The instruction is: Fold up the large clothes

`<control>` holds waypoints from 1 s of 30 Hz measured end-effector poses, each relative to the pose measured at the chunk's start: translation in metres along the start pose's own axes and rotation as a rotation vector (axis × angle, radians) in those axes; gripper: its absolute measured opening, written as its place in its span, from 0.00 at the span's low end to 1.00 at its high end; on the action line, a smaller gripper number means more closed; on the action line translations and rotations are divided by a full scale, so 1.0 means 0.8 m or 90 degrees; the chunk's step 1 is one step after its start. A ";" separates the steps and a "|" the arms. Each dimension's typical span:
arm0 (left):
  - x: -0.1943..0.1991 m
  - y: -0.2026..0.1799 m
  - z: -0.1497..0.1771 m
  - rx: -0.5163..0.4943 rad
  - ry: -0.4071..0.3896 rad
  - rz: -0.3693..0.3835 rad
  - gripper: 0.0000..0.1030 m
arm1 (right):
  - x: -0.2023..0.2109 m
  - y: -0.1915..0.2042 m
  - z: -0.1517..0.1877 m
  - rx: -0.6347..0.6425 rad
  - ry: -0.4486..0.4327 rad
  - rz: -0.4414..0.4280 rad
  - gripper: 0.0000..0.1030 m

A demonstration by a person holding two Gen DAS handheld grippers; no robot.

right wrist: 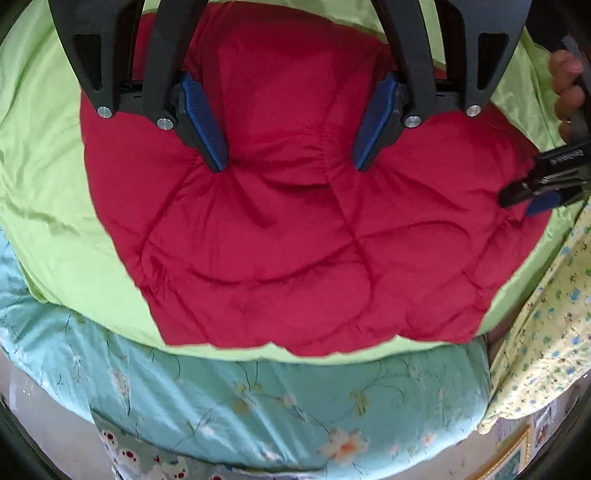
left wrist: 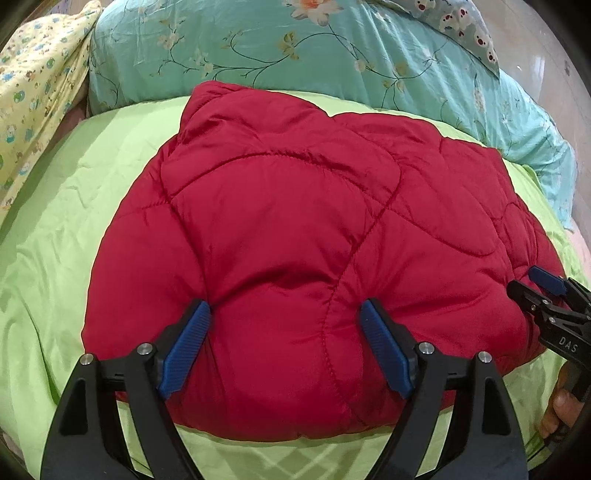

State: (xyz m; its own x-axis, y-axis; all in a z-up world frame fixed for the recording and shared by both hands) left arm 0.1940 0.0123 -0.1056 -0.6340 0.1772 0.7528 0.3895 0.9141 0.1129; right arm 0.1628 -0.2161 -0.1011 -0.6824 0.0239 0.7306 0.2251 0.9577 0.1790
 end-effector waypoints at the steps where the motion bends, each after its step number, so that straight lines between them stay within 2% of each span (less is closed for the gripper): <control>1: 0.000 0.000 0.000 -0.002 -0.001 -0.003 0.83 | -0.002 -0.002 0.003 -0.003 0.000 -0.003 0.70; 6: 0.002 0.002 0.003 -0.003 -0.010 -0.007 0.83 | -0.006 -0.004 0.009 -0.010 0.001 -0.014 0.70; 11: 0.024 -0.004 0.001 -0.010 -0.016 -0.011 0.82 | -0.004 -0.004 0.012 -0.012 -0.008 -0.010 0.70; 17: 0.043 -0.028 -0.013 -0.024 -0.032 0.016 0.82 | -0.002 -0.002 0.013 -0.015 -0.014 -0.006 0.70; 24: 0.007 -0.043 -0.009 -0.073 0.010 -0.043 0.85 | 0.009 0.000 0.014 -0.015 -0.030 -0.010 0.72; 30: 0.002 -0.042 -0.010 -0.072 0.019 -0.053 0.88 | 0.044 0.005 0.006 0.006 -0.096 0.015 0.72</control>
State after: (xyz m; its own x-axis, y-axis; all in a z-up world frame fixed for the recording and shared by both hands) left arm 0.1853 -0.0209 -0.1031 -0.6482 0.0902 0.7561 0.4104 0.8778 0.2471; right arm 0.1365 -0.2103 -0.0779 -0.7740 0.0882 0.6270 0.2362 0.9590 0.1567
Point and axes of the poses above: each gripper's, at about its wrist camera, not at the fingertips, and x roughly against the way its jaws point, y to its left, z to its underside, the point moved 10 cm from there along -x, roughly the way its jaws point, and after that the axes turned 15 degrees about -x, right-handed, at the moved point
